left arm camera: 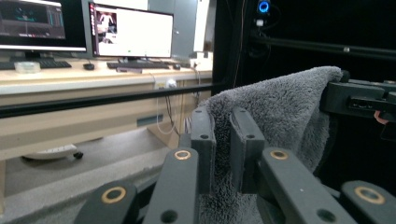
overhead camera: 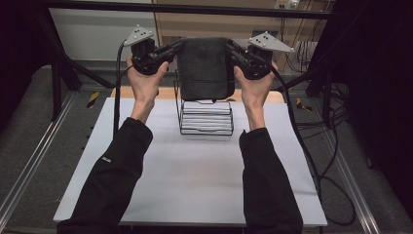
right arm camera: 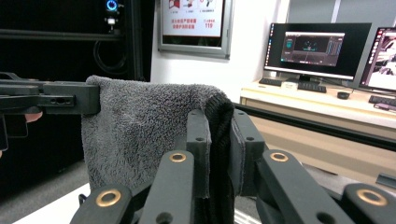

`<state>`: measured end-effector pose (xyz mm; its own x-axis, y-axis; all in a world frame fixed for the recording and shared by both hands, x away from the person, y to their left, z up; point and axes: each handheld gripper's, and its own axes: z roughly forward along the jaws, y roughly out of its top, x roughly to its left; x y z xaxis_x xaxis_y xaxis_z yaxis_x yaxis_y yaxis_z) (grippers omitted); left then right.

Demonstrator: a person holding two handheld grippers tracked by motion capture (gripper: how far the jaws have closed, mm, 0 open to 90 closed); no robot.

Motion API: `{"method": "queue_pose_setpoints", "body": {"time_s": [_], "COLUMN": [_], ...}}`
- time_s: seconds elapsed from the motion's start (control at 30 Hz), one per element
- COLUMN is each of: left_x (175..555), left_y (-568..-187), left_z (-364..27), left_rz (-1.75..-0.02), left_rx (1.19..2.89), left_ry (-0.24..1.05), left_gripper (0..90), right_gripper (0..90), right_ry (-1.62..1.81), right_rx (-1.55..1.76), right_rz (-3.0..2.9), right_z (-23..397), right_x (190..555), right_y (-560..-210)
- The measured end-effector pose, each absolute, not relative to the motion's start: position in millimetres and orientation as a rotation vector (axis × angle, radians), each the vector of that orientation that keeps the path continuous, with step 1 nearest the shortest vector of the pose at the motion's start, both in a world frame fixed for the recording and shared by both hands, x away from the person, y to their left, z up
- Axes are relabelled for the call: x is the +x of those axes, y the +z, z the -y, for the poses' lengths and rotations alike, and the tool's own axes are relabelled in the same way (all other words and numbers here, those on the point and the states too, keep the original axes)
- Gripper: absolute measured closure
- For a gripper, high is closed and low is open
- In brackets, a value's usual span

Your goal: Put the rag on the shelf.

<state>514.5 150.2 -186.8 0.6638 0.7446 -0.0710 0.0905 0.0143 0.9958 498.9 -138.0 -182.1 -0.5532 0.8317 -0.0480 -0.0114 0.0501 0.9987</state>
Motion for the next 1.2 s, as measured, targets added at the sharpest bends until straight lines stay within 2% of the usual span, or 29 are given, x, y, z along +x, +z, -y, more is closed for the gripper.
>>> {"method": "queue_pose_setpoints", "body": {"time_s": [0.4,1.2], "left_x": [505,483], "left_y": [-196,-200], "left_z": [-149,-146], "left_rz": [-0.699,-0.656], "left_rx": [1.539,1.636], "left_ry": [0.569,0.571], "left_gripper": [80.9,80.8], "right_gripper": [80.3,80.3], "right_ry": [1.590,1.550], "right_rx": [0.864,0.824], "right_rz": [-1.702,-1.827], "right_z": [145,157], "right_x": [494,475], "right_y": [-198,-201]}}
